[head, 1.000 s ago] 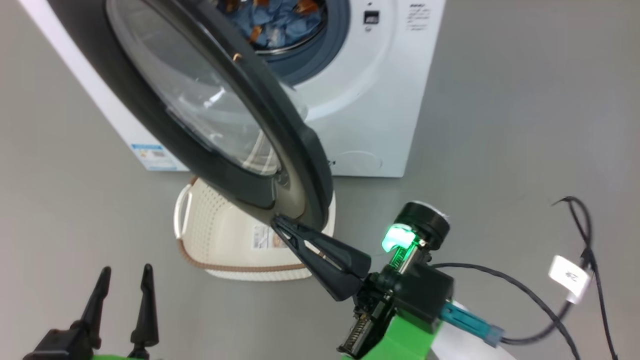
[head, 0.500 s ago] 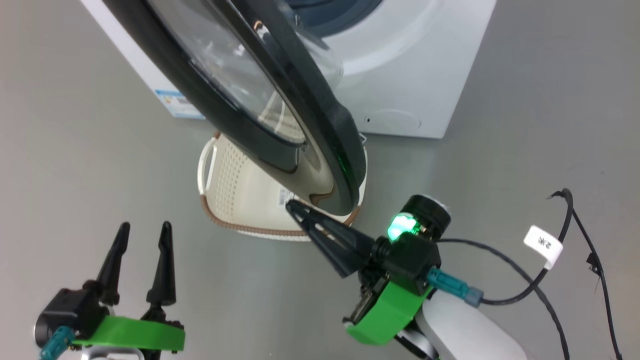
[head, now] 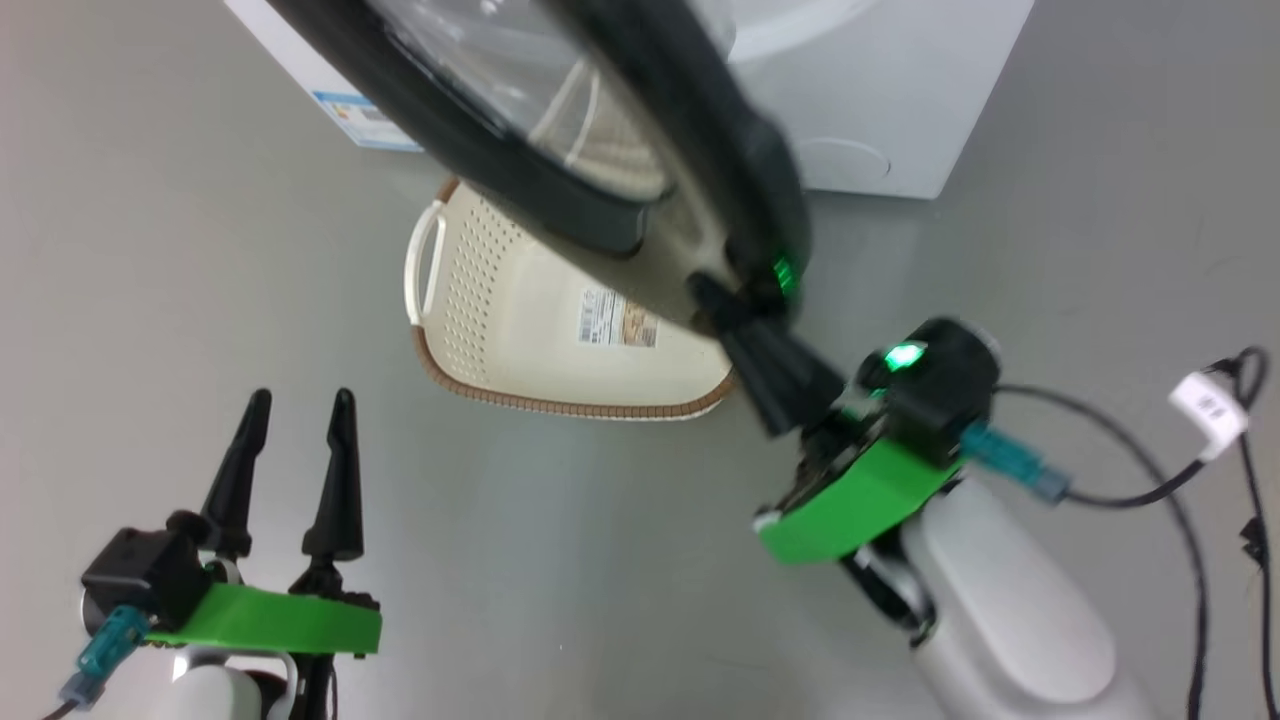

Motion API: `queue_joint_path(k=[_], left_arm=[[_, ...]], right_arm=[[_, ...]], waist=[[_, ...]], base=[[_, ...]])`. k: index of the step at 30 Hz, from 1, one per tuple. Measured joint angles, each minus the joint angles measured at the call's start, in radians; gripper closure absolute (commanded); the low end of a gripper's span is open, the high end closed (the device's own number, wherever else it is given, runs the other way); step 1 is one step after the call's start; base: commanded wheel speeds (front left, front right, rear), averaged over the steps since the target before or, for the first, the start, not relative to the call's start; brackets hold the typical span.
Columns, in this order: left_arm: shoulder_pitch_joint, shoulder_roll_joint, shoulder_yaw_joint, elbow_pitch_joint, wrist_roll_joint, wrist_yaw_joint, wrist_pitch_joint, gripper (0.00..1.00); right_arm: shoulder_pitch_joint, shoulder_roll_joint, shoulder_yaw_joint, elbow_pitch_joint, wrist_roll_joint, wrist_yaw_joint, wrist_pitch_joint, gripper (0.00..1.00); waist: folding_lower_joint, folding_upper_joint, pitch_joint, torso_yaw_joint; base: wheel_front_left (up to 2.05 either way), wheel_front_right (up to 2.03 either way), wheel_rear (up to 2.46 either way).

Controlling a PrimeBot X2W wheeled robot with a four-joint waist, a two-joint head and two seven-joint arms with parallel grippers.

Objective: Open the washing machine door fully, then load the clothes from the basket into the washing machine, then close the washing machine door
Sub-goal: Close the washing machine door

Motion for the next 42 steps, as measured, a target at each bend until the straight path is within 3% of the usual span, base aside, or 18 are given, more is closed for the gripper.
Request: queue_joint_path(k=[15,25,34,42], left_arm=[[-0.082,0.027,-0.057,-0.015,-0.031,0.0,0.0,0.0],[-0.141,0.031,-0.101,-0.027,-0.066,0.0,0.0,0.0],[-0.165,0.031,-0.139,-0.031,-0.073,0.0,0.0,0.0],[-0.174,0.032,-0.144,-0.032,-0.074,0.0,0.0,0.0]], right_arm=[[-0.231,0.0,-0.144,0.022,0.134,0.0,0.0,1.0],[-0.461,-0.006,-0.215,0.13,0.152,0.0,0.0,1.0],[-0.59,-0.009,-0.313,0.201,0.185,0.0,0.0,1.0],[-0.633,-0.004,-0.324,0.239,0.17,0.001,0.0,1.0]], waist=[[0.0,0.0,0.115,-0.018],[0.0,0.0,0.213,-0.012],[0.0,0.0,0.254,0.026],[0.0,0.0,0.246,0.025]], base=[[0.0,0.0,0.0],[0.0,0.0,0.0],[0.0,0.0,0.0],[0.0,0.0,0.0]])
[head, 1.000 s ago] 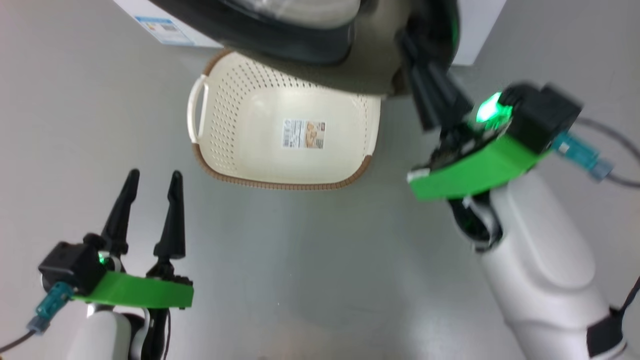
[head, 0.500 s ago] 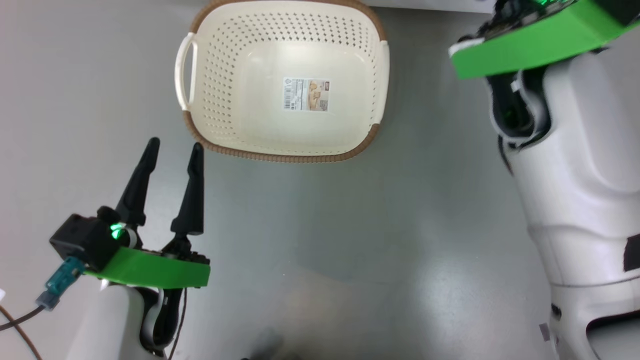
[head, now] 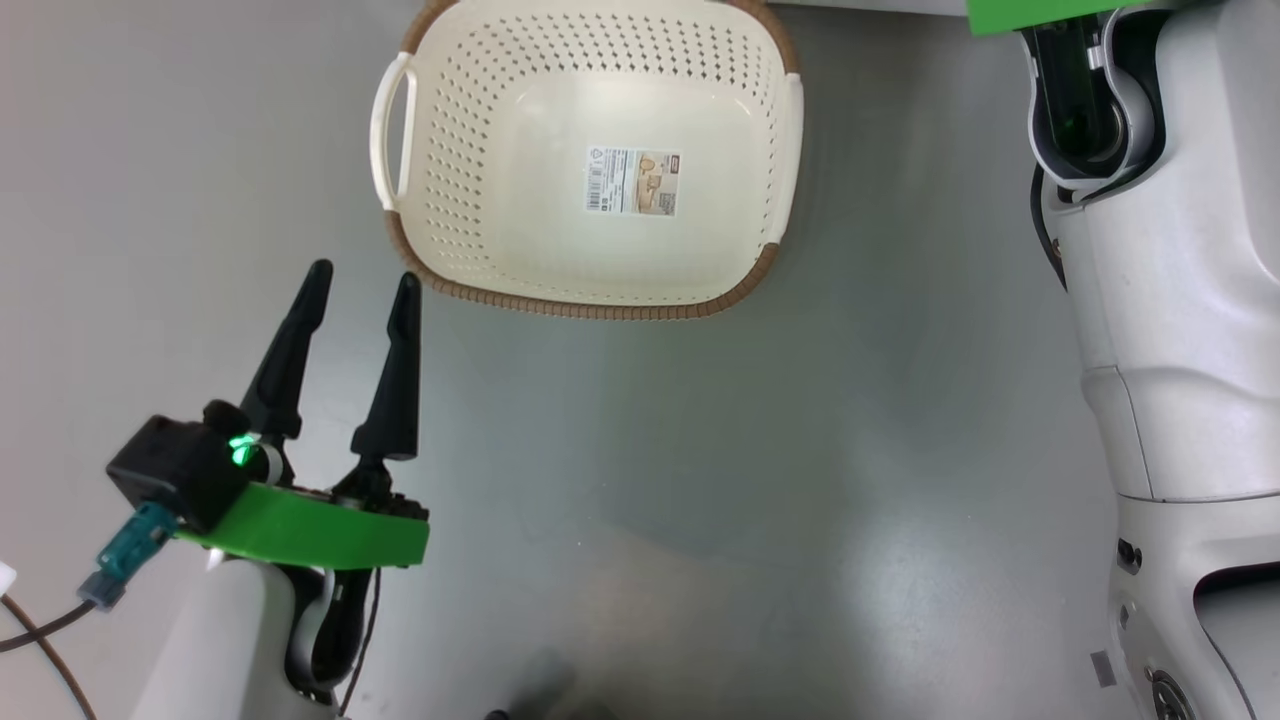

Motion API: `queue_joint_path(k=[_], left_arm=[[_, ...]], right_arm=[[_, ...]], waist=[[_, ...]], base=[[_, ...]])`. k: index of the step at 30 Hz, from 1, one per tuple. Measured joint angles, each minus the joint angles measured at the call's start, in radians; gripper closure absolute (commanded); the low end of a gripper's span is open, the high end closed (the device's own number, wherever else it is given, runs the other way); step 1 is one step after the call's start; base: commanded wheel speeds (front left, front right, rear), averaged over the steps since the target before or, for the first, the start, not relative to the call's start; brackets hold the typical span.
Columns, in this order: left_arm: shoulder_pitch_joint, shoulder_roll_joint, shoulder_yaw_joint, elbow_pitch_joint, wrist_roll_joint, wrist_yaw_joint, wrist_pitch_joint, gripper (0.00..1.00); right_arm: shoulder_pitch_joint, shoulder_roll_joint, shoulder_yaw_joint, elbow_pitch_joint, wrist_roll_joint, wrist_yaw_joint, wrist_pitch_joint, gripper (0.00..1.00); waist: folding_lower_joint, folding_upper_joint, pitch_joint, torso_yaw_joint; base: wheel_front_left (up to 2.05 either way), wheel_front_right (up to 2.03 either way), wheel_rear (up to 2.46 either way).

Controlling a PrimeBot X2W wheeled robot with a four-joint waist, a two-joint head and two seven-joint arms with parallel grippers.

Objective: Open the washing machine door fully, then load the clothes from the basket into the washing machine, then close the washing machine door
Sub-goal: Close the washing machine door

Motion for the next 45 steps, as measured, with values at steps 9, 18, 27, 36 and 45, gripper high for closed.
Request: queue_joint_path(k=[9,18,27,36,45], left_arm=[[0.005,0.009,0.018,0.0,-0.003,0.0,0.0,0.0],[0.049,0.015,0.052,0.001,0.002,0.0,0.0,0.0],[0.126,0.029,0.105,-0.001,0.022,0.0,0.0,0.0],[0.182,0.032,0.143,-0.006,0.048,0.0,0.0,0.0],[0.236,0.034,0.167,-0.005,0.069,0.0,0.0,0.0]], right_arm=[[0.012,-0.007,0.061,0.008,0.057,-0.001,0.0,1.0],[0.161,-0.005,0.111,-0.034,0.1,-0.001,0.0,1.0],[0.378,-0.002,0.109,-0.098,0.081,-0.001,0.0,0.6],[0.54,0.007,0.079,-0.122,0.105,-0.002,0.0,0.0],[0.703,0.013,0.037,-0.168,0.092,-0.002,0.0,0.0]], waist=[[0.0,0.0,-0.042,-0.03],[0.0,0.0,-0.111,-0.068],[0.0,0.0,-0.212,-0.116],[0.0,0.0,-0.308,-0.172],[0.0,0.0,-0.386,-0.214]], base=[[0.0,0.0,0.0],[0.0,0.0,0.0],[0.0,0.0,0.0],[0.0,0.0,0.0],[0.0,0.0,0.0]])
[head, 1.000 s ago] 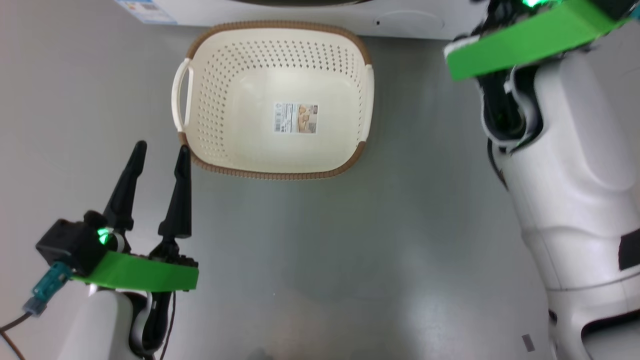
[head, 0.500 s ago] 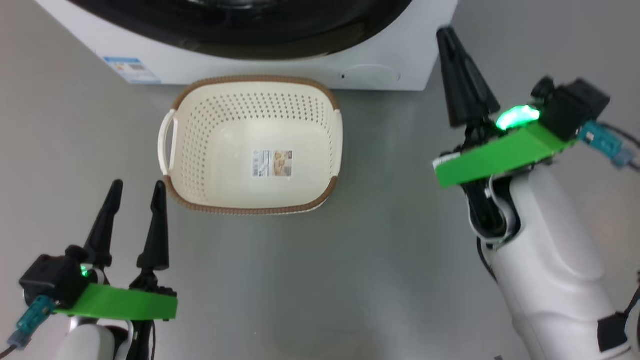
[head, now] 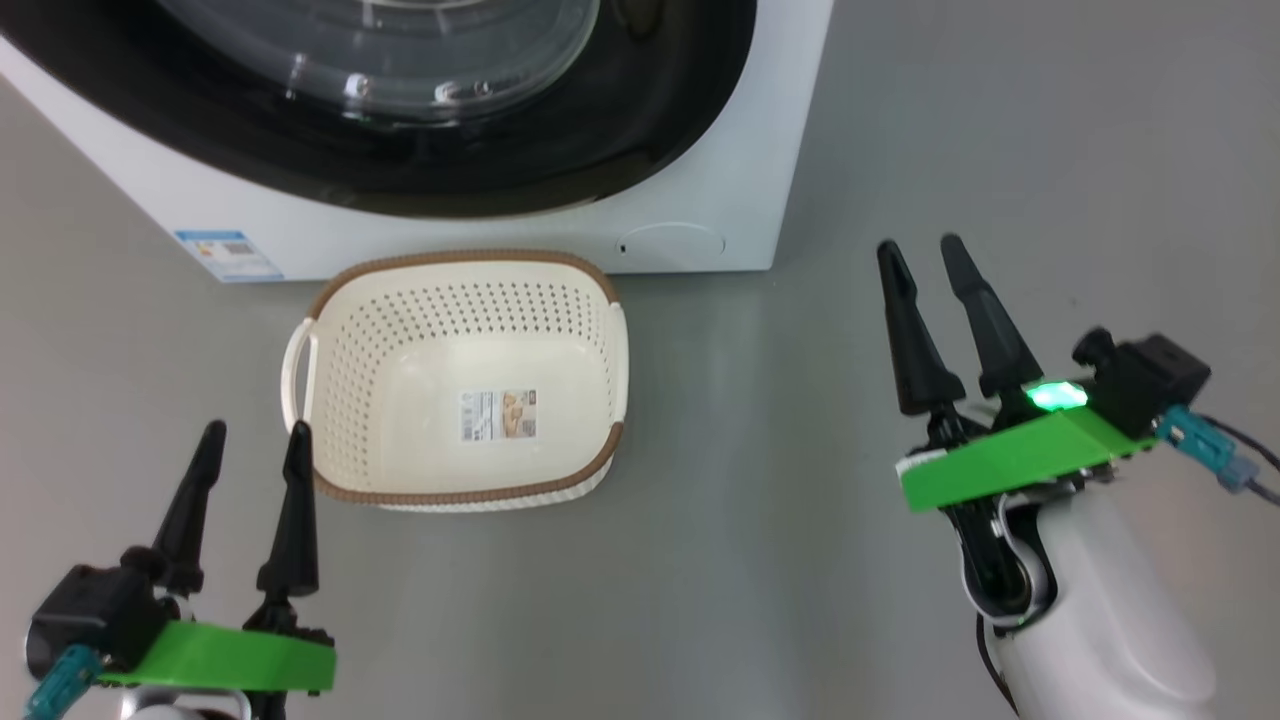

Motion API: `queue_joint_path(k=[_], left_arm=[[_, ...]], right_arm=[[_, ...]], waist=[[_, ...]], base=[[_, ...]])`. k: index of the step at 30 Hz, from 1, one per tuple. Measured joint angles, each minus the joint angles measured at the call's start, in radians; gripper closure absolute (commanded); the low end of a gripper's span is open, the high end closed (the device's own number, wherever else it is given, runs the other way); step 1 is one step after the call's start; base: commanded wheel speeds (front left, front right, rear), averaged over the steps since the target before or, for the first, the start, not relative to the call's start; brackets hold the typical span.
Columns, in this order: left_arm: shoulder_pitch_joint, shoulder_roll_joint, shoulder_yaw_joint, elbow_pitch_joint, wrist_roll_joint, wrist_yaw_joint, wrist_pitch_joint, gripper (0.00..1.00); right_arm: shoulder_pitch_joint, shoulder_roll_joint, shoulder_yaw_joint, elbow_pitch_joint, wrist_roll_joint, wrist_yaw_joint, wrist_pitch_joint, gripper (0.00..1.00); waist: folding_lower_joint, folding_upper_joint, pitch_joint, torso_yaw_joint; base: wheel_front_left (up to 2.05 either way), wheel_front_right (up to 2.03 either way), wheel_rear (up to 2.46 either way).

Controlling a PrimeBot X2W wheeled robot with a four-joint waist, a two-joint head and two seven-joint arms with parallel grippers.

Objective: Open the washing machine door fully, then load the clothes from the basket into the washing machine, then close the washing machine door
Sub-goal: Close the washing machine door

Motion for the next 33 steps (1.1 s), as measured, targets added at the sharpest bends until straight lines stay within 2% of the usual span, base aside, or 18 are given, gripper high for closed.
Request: queue_joint_path(k=[5,7,21,33], left_arm=[[0.038,-0.001,0.022,0.0,0.007,0.0,0.0,0.0],[0.058,-0.002,0.036,0.0,0.007,0.0,0.0,0.0],[0.157,-0.008,0.074,-0.025,0.014,0.0,0.0,0.0],[0.224,-0.032,0.095,-0.014,0.059,0.0,0.0,0.0]], right_arm=[[0.065,0.002,-0.019,-0.026,-0.033,0.0,0.0,0.0],[0.097,0.004,-0.029,-0.045,-0.103,0.0,0.0,0.0],[0.286,0.011,-0.093,-0.119,-0.139,0.0,0.0,0.0],[0.367,0.015,-0.123,-0.125,-0.244,0.0,0.0,0.0]], waist=[[0.0,0.0,-0.033,-0.023],[0.0,0.0,-0.047,-0.037],[0.0,0.0,-0.134,-0.116],[0.0,0.0,-0.209,-0.132]], base=[[0.0,0.0,0.0],[0.0,0.0,0.0],[0.0,0.0,0.0],[0.0,0.0,0.0]])
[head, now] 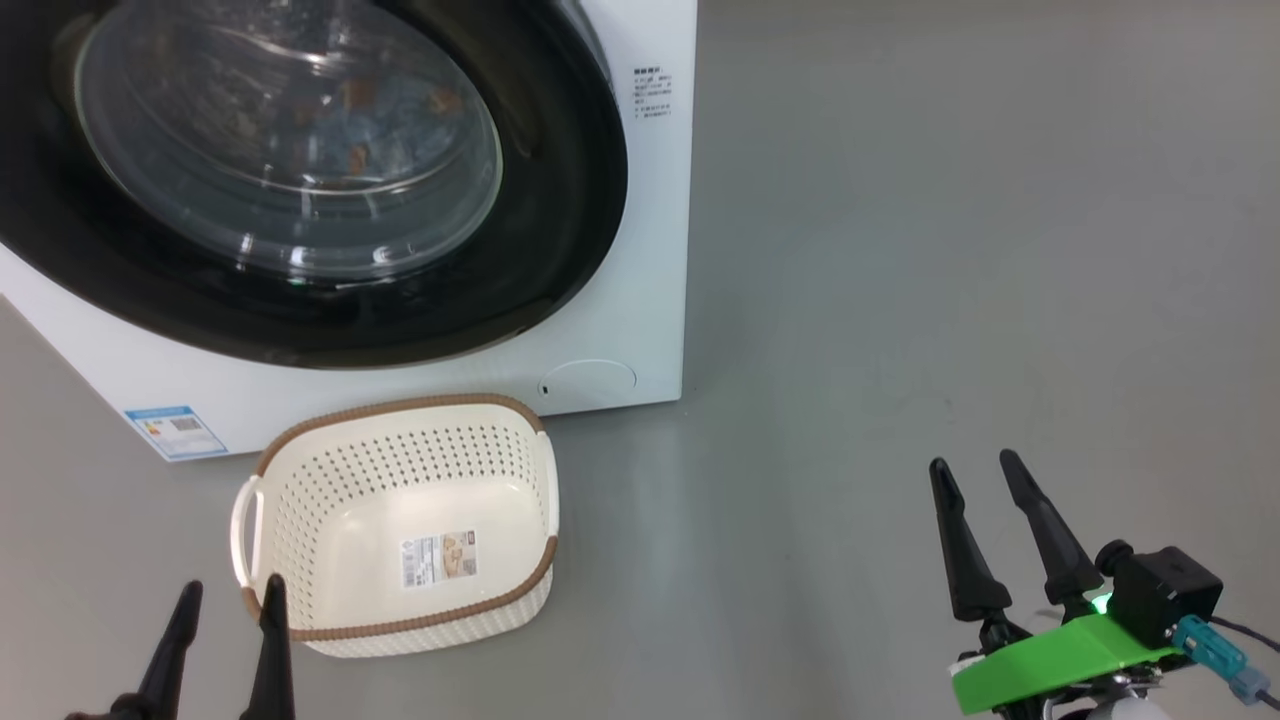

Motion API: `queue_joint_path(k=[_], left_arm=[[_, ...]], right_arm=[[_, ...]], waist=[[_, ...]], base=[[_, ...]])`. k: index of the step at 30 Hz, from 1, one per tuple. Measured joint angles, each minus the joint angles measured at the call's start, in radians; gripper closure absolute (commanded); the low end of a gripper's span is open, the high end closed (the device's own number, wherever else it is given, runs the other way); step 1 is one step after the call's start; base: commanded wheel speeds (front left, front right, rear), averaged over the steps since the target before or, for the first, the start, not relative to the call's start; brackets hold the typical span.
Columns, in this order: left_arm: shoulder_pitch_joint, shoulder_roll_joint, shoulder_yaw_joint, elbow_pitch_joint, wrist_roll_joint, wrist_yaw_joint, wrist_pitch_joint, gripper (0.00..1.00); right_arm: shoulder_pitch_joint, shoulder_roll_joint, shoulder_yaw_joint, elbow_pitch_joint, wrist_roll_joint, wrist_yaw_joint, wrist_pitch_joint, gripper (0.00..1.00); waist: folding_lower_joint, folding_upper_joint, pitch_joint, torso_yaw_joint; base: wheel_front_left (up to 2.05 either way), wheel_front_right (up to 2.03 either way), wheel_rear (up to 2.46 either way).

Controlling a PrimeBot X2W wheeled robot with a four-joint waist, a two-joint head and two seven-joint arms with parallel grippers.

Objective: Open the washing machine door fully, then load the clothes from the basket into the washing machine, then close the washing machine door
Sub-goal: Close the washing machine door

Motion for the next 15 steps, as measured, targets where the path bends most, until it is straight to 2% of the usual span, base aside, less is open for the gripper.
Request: queue_joint_path(k=[15], left_arm=[[0.054,-0.024,0.028,0.02,0.046,0.0,0.0,0.0]], right_arm=[[0.061,0.003,-0.046,-0.009,-0.104,0.0,0.0,0.0]], waist=[[0.0,0.0,-0.055,0.006]], base=[[0.0,0.0,0.0]])
